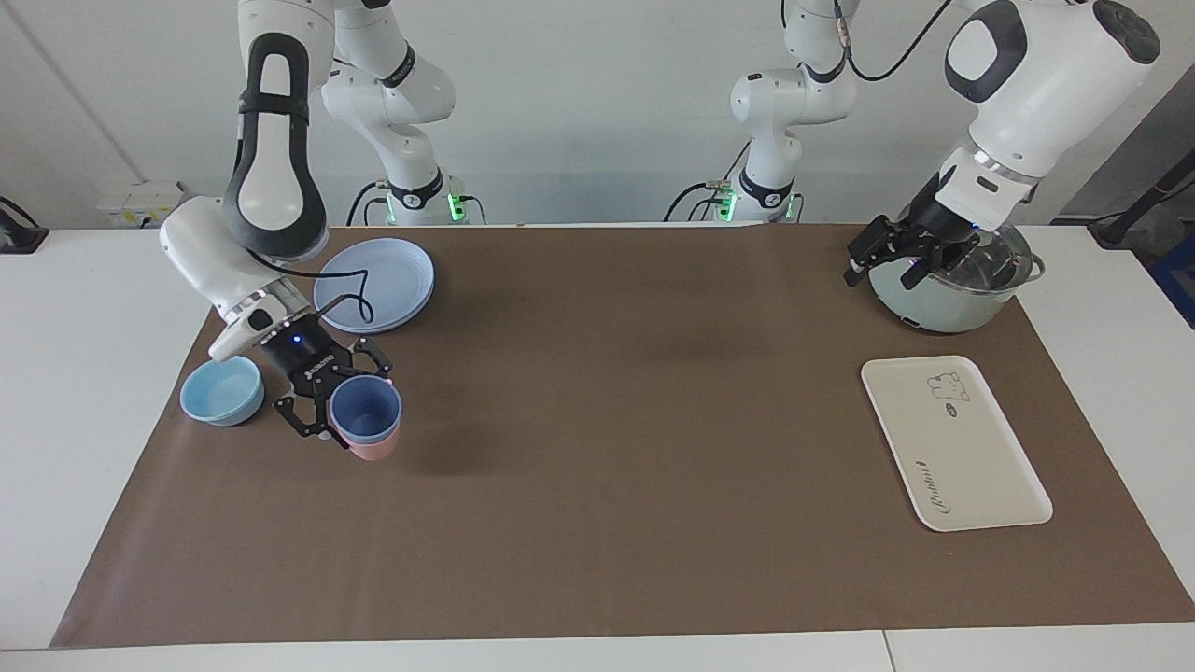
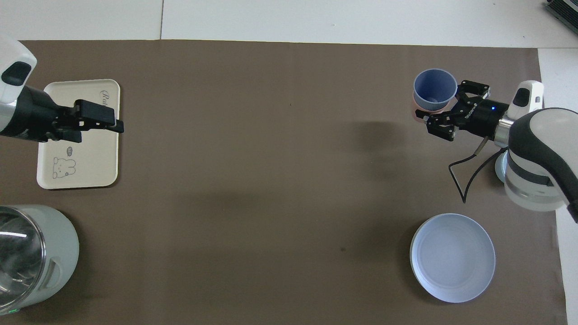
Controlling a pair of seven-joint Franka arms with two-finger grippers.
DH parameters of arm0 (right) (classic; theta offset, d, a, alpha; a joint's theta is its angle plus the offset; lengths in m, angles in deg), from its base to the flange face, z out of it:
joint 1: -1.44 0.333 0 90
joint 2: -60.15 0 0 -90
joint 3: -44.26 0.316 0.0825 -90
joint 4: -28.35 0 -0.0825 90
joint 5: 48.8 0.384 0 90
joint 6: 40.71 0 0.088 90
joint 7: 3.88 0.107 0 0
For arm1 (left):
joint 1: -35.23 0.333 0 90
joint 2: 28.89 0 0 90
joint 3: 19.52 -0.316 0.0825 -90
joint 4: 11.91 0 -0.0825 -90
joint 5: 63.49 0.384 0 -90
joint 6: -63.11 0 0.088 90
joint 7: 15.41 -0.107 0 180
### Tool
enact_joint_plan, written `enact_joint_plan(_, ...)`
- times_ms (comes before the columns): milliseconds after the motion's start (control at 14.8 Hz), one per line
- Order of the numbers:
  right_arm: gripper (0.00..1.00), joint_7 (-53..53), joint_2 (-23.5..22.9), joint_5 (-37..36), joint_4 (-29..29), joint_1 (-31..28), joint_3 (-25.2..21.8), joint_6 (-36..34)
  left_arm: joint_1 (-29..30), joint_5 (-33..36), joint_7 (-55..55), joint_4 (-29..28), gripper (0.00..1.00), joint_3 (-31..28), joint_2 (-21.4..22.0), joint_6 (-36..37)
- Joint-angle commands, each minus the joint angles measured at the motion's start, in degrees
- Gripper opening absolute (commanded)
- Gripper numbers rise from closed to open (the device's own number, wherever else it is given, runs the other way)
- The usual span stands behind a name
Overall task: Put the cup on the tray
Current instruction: 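Lift the cups with the right gripper while the left gripper reaches over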
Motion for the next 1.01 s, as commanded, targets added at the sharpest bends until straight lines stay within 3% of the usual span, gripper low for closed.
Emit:
enact_joint_plan(0,0.00,12.26,4.07,-11.76,0.77,2.72,0.04,0.14,-6.36,-8.45,9.25,-5.24,1.00,-0.67,1.99,-8.30)
enact_joint_plan(202,0.00,27.91,5.22,-28.89,-2.73,6.16,0.13,-3.88,-15.57,-14.18,18.04,-6.92,0.99,-0.67,0.94,-21.28)
enact_joint_plan(405,0.00,38.47,5.31,-40.51,-7.83,8.70,0.22,-12.41,-24.02,-17.87,23.77,-6.92,0.90,-0.67,-2.48,-32.29)
enact_joint_plan(675,0.00,45.70,5.58,-49.06,-8.90,13.53,0.22,-14.62,-31.76,-20.61,27.28,-6.57,0.77,-0.67,-7.22,-46.17)
enact_joint_plan(944,0.00,46.59,5.84,-55.65,-9.07,15.82,0.39,-15.86,-36.16,-20.70,30.98,-4.99,0.65,-0.67,-10.39,-53.66)
